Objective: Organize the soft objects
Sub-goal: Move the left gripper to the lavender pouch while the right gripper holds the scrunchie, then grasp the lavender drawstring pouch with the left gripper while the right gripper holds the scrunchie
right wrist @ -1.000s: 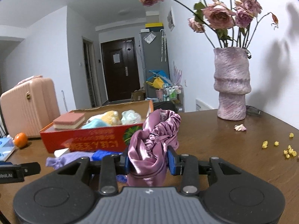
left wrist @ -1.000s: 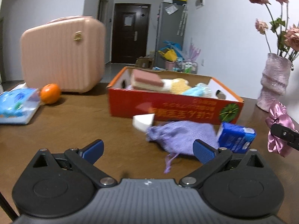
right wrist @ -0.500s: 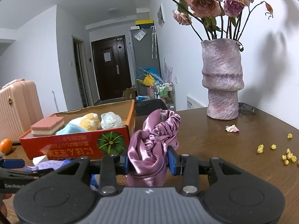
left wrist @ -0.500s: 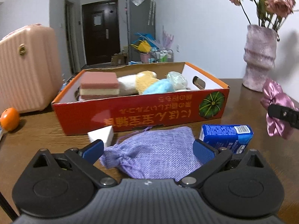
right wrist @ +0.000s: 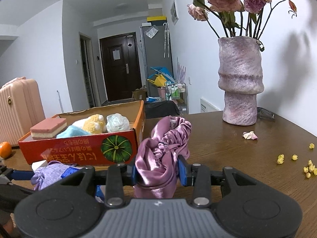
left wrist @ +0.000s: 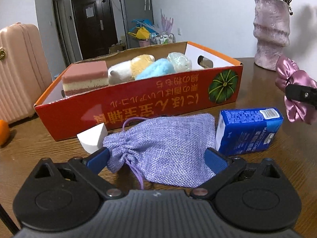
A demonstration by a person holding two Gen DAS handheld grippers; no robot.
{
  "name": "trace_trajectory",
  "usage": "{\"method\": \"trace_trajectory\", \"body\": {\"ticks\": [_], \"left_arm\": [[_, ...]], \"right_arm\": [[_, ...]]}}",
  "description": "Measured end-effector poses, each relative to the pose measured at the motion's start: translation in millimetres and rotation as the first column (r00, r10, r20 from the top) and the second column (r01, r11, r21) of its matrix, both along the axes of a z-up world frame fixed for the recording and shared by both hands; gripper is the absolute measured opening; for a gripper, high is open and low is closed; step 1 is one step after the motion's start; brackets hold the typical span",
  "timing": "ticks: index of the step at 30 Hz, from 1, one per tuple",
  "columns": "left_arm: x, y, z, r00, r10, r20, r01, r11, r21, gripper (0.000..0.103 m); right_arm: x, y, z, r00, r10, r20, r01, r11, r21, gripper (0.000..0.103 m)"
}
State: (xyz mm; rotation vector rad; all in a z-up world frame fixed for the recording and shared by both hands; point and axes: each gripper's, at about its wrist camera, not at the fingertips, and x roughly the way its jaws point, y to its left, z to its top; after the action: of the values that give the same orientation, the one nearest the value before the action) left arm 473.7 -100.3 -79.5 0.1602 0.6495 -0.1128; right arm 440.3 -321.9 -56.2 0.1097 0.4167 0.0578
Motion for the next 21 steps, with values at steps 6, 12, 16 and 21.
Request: {"method": "trace_trajectory", "body": {"ticks": [6, 12, 16, 21], "left_arm": [[1, 0, -1, 1.0, -0.004, -0.007, 0.004, 1.0, 0.009, 0.092], [-8, -7, -1, 0.999, -0.051, 0.015, 0.051, 0.998, 0.023, 0.052], [-18, -7, 3, 0.998, -0.051, 0.031, 0.051, 0.999, 0.013, 0.02], [-32, -8, 8, 0.998, -0.038, 0.055, 0.038, 0.999, -0.005, 0.007]], "right_arm": [[-2, 6, 1, 1.0, -0.002, 0.02, 0.002, 0.999, -0.036, 0.038], [-8, 15, 2, 0.999, 0.008, 0.048, -0.005, 0.997, -0.076, 0.038], [-10, 22, 4, 0.999, -0.003, 0.051, 0.007, 0.998, -0.069, 0.038], [-20, 34, 9, 0.998, -0.01, 0.07, 0.013, 0.999, -0.04, 0.038]]}}
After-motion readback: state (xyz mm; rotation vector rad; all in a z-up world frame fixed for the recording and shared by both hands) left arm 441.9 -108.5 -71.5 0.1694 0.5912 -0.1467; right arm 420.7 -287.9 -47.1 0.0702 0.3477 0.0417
